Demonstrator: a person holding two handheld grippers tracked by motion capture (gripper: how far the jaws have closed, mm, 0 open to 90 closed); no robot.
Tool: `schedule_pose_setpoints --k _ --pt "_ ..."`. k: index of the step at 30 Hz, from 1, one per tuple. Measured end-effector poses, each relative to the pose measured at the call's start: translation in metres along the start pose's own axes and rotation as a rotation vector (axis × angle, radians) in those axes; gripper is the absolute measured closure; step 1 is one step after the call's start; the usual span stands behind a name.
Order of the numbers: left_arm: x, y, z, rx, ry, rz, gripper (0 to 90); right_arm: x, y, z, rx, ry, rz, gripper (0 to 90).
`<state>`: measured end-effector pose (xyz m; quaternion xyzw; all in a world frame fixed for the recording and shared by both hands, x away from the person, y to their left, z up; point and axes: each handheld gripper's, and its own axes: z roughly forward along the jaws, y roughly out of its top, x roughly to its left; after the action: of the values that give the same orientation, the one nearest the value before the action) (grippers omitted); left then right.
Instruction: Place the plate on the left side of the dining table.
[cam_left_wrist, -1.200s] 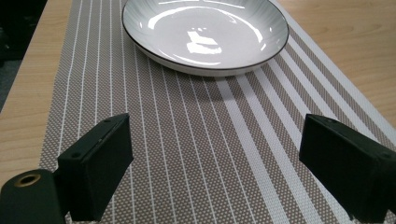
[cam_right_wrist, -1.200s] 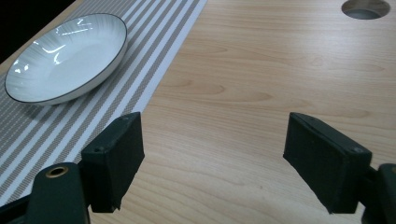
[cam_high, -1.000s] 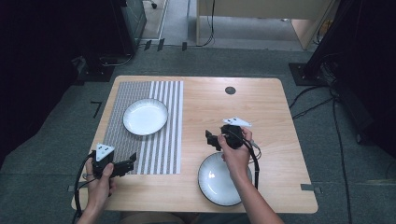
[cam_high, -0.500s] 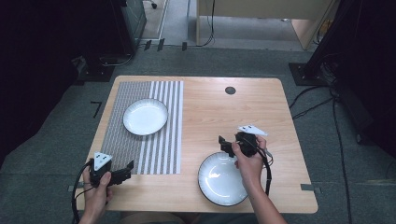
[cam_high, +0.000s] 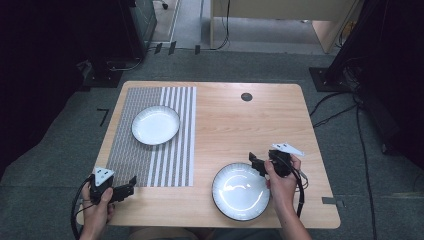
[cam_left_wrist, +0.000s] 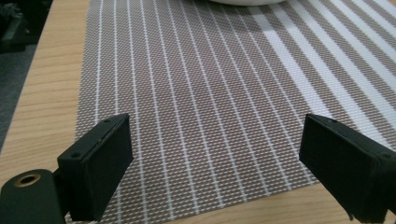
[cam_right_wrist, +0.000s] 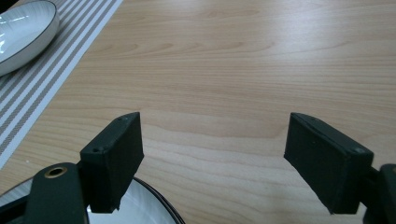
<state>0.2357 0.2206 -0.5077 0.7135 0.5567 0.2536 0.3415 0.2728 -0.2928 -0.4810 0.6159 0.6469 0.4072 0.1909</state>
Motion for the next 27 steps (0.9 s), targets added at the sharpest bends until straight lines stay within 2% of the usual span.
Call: schedule_pose_setpoints --k 5,15,22,27 --pt "0.003 -0.003 0.001 0.012 0.008 0.002 9.4 -0.007 -0.006 -0.005 0.000 -0.015 0.002 19.4" --pt "0.004 -0.007 0.000 0.020 0.029 0.022 9.5 -0.031 -0.021 -0.021 0.000 -0.057 0.021 19.2" --pt "0.009 -0.007 0.001 0.029 0.023 0.008 9.5 -0.052 -0.029 -0.035 -0.007 -0.090 0.057 19.3" --pt "0.012 -0.007 0.001 0.030 0.037 0.007 9.5 -0.065 -0.035 -0.043 -0.007 -0.118 0.067 19.3"
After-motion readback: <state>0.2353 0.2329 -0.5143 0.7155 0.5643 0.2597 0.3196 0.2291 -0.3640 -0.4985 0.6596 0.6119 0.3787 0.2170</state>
